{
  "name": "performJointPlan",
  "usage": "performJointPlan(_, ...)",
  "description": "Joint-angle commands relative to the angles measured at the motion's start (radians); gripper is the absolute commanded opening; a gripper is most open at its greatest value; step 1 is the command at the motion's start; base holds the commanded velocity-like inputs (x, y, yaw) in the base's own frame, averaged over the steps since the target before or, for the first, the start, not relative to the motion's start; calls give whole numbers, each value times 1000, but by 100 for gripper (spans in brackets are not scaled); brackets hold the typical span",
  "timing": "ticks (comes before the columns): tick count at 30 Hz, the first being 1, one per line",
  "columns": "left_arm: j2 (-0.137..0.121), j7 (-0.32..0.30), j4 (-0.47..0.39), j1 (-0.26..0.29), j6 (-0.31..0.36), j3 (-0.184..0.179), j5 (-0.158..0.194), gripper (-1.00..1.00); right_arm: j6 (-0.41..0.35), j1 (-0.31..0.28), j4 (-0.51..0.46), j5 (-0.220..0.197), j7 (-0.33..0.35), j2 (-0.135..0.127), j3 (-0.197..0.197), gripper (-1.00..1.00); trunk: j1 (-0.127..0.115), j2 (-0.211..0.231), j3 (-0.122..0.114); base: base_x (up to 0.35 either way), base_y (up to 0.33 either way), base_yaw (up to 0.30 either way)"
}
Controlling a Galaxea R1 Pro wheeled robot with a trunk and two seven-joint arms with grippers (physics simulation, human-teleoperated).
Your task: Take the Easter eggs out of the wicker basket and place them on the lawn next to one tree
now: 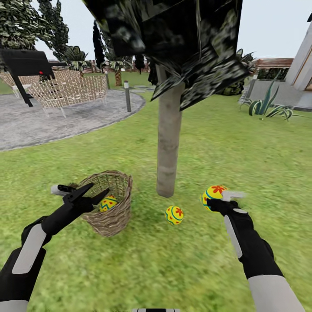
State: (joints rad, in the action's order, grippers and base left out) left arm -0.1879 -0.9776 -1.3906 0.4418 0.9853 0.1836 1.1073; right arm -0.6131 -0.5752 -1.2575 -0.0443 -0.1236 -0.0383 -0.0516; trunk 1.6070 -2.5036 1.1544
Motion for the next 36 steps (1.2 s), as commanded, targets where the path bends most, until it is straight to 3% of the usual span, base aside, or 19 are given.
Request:
performJointPlan(1,0,0,1,0,0,-1,0,100,5,0,28,0,1,-1,22,-100,0,0,0,0,-1,287)
performJointPlan(3,1,0,1,0,-1,-1,0,100,38,0,60,-1,1,-2,69,-100,0,0,-1,3,-42,287)
performJointPlan(10,2,0,1,0,-1,0,0,100,47,-5,137,-3,7,-1,116,-100,0,0,-4,101,-260,288)
performJointPlan(24,2,0,-1,0,-1,-2,0,100,53,-15,164,-2,-13,-3,113,-100,0,0,-8,98,-234,215)
performJointPlan(28,2,0,-2,0,-1,-3,0,100,138,-56,317,-3,-19,-6,112,-100,0,0,-8,4,-338,1)
performJointPlan(32,4,0,-4,0,0,-3,0,100,193,-83,400,-5,-19,-5,112,-100,0,0,-8,0,-339,0)
performJointPlan(33,8,0,-4,0,0,-4,0,100,230,-105,457,-4,-19,-4,113,-100,0,0,-8,0,-338,0)
performJointPlan(36,30,-1,-4,0,1,-3,0,100,402,-239,750,2,-19,-1,115,-100,0,0,-8,0,-123,0)
